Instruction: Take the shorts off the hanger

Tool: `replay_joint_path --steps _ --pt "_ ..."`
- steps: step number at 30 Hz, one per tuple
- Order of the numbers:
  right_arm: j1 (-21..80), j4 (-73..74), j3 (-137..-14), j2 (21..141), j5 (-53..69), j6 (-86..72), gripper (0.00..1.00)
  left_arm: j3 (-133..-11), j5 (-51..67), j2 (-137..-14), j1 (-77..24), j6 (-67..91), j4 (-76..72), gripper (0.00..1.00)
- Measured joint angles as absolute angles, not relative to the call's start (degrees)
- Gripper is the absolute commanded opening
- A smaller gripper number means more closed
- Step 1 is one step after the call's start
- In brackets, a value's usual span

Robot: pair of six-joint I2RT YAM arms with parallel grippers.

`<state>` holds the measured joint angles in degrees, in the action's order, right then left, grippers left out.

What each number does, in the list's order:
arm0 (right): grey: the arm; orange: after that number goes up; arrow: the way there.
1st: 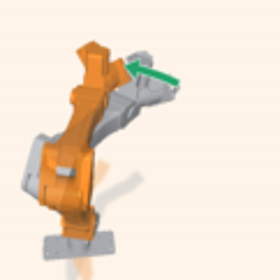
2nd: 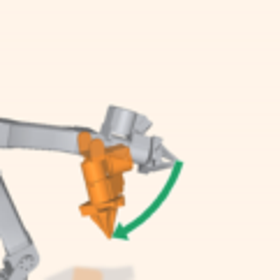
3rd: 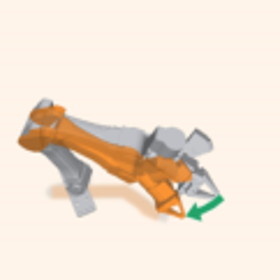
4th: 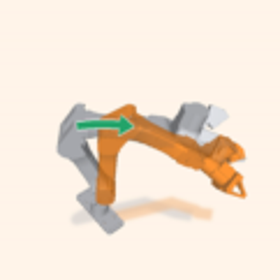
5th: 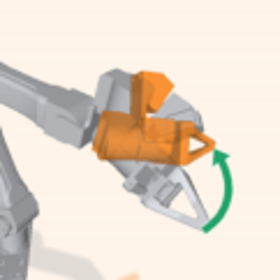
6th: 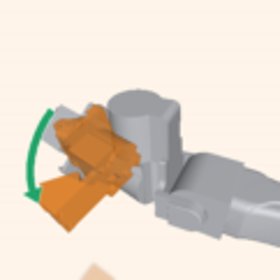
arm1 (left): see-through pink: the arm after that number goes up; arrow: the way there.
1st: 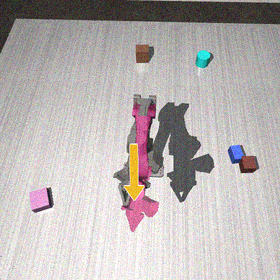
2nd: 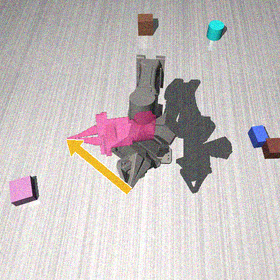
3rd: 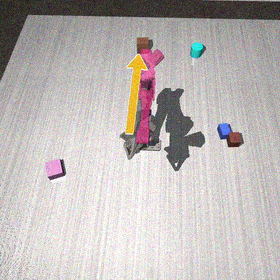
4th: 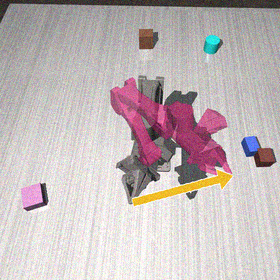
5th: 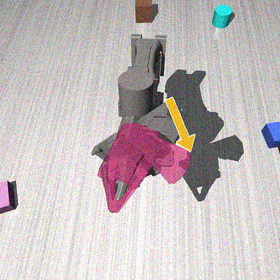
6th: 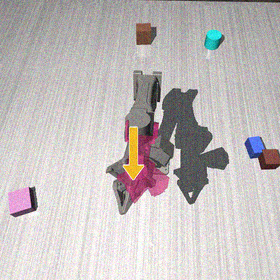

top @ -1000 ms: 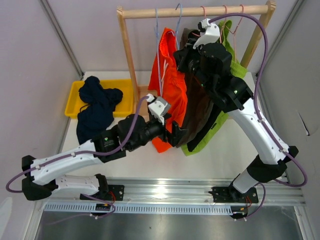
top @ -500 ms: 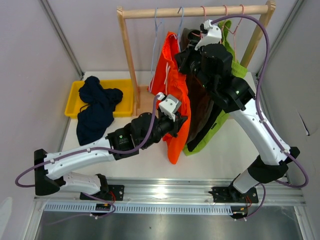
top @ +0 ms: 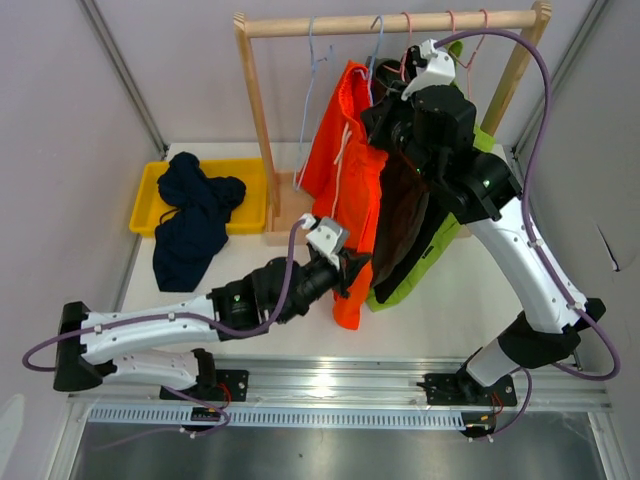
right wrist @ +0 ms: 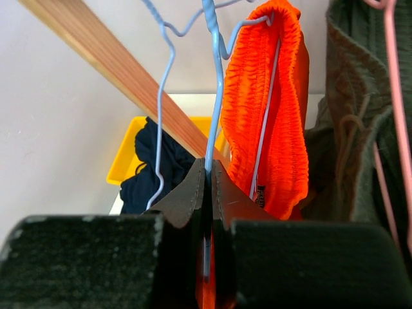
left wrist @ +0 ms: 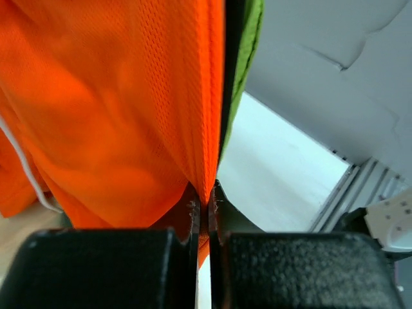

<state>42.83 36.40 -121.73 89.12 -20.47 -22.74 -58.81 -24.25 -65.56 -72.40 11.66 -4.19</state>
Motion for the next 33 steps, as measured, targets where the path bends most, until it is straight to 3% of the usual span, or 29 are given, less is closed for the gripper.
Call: replay_joint_path --steps 9,16,21,28,33 --pt "37.9 40.1 -126.7 90.7 -18.1 -24.0 0.0 -43.9 -33.3 -59.6 -85.8 18.4 -8.8 0.0" --pt "36.3 40.1 -128.9 90.6 -17.1 -25.1 0.0 -41.0 -38.3 -61.8 -87.8 21.9 -5.1 0.0" --pt "36.7 40.3 -125.0 88.8 -15.7 -27.5 0.0 -48.2 -41.9 -63.5 -84.8 20.4 -0.9 0.0" --pt "40.1 44.0 -118.9 83.5 -14.3 -30.9 0.0 -65.1 -41.4 -67.4 -69.5 17.1 4.2 0.0" --pt "40.0 45.2 -122.0 83.4 -14.1 -30.6 0.0 -69.8 -41.3 -67.8 -67.4 15.8 8.7 0.0"
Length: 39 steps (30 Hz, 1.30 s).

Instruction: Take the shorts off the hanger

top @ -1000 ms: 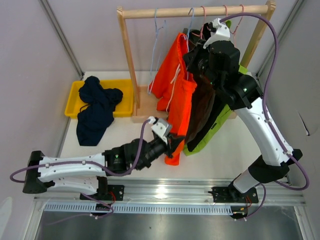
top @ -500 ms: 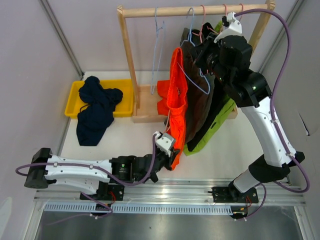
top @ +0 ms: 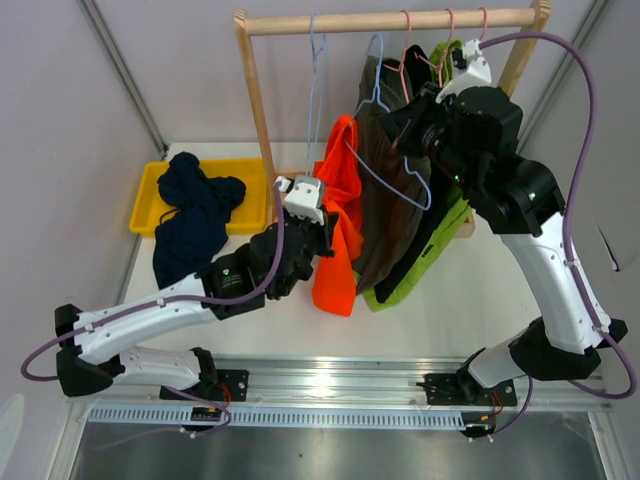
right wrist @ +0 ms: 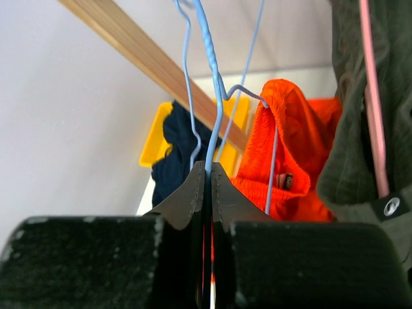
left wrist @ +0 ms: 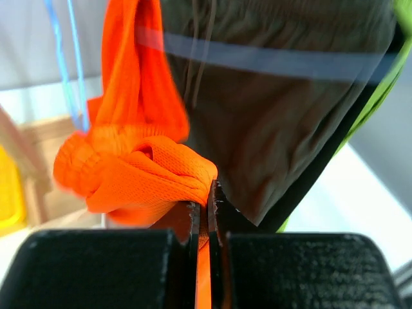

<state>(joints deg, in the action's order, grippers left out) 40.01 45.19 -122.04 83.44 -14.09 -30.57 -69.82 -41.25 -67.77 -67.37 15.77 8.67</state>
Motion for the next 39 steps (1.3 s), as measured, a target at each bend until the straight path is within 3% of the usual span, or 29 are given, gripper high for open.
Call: replay_joint_path --steps 7,16,26,32,39 --pt "36.8 44.4 -136.9 91.7 -13.0 -28.7 0.0 -64.2 -43.4 -54.5 -70.5 19.0 23.3 0.0" --pt "31.0 44.7 -142.0 100.6 -6.1 -32.8 0.0 -63.8 -51.4 -43.3 -71.0 25.0 40.5 0.0" --pt "38.5 36.3 -113.8 82.6 -7.6 -39.6 0.0 -63.5 -50.5 -54.9 -68.5 21.3 33.4 0.0" --pt "44.6 43.1 -116.1 79.1 -8.2 -41.1 0.0 -67.5 -44.0 -64.0 -59.0 17.9 27.9 0.0" --pt "42.6 45.3 -119.9 82.6 -8.8 -40.0 0.0 -75.0 -39.2 -70.4 -54.0 16.2 25.4 0.0"
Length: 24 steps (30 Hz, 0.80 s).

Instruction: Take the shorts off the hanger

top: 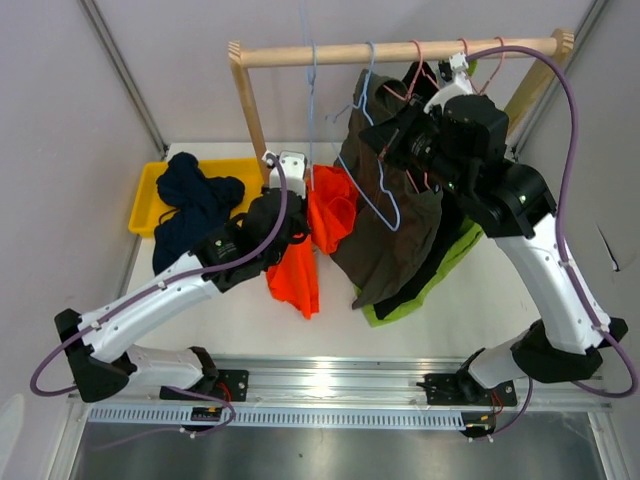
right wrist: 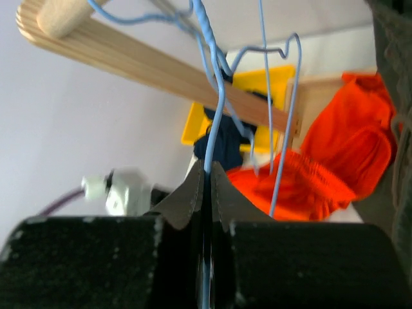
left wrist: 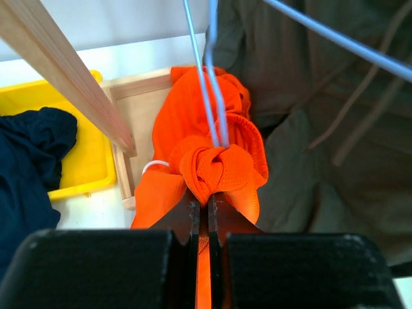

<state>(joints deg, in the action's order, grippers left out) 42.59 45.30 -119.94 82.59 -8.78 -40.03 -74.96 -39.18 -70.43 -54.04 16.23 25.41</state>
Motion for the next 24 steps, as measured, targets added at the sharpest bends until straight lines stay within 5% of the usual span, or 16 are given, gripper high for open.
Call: replay_joint_path --steps 14,19,21,24 --pt "32.9 43.9 -132.9 99.4 -3.7 -35.0 0.0 -75.5 -40.6 -47.8 -57.7 25.1 55.2 0.0" --pt "32.6 43.5 -131.1 99.1 -3.1 -34.4 0.82 -84.5 -46.8 -46.3 -57.8 25.5 65.8 0.0" --pt "32.5 43.8 -129.7 99.1 -3.2 -33.8 0.99 -89.3 -49.3 -47.3 -57.8 23.2 66.3 0.0" --pt "32.5 44.6 -127.7 99.0 -3.4 -32.8 0.99 -93.4 -51.0 -48.7 -56.9 17.4 62.8 0.0"
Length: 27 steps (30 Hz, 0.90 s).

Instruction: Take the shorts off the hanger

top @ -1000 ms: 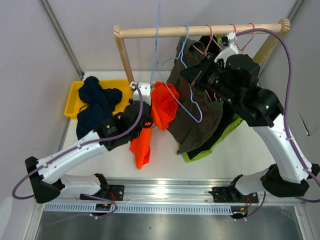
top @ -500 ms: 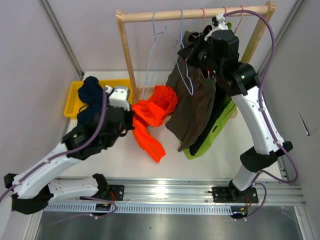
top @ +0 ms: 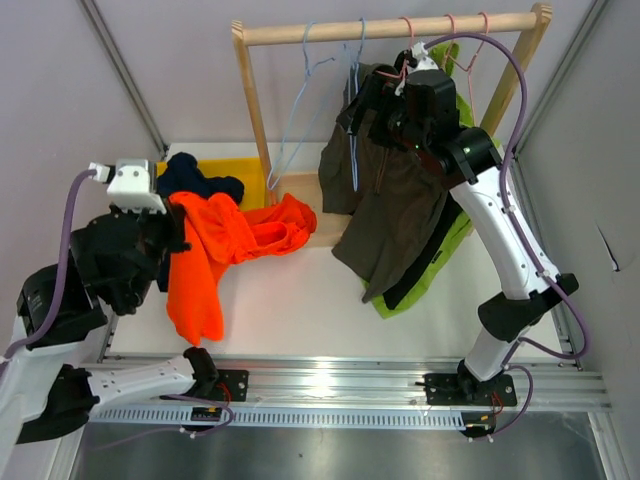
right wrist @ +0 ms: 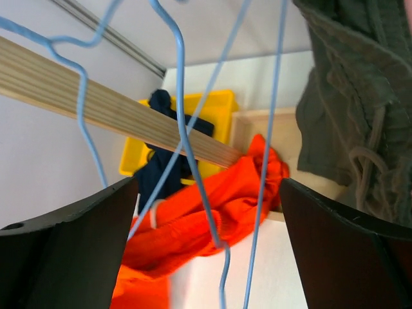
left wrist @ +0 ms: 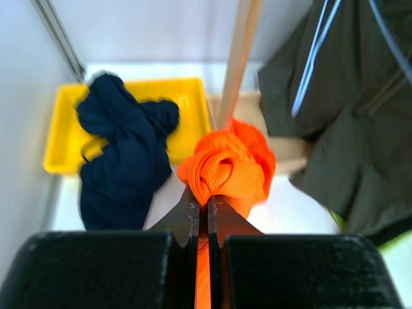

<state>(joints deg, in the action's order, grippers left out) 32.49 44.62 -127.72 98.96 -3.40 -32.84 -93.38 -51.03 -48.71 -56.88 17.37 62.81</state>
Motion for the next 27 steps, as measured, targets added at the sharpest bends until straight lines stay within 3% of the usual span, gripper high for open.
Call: replay_joint_path --steps 5,10,19,27 --pt "32.5 45.7 -124.9 97.1 -4.3 -31.2 0.99 -99.6 -50.8 -54.9 -50.4 6.9 55.3 0.0" --pt "32.4 45.7 -120.9 91.8 -5.4 -29.6 0.99 -109.8 -44.3 -64.5 -35.2 -0.2 50.1 0.0" --pt "30.8 46.0 -114.9 80.2 -6.7 -27.9 0.99 -132.3 -34.0 -83.7 -11.0 -0.8 50.2 0.0" --pt "30.3 46.8 -113.4 75.0 -8.1 -25.2 0.99 -138.4 -26.2 -100.5 -2.0 2.9 47.1 0.02"
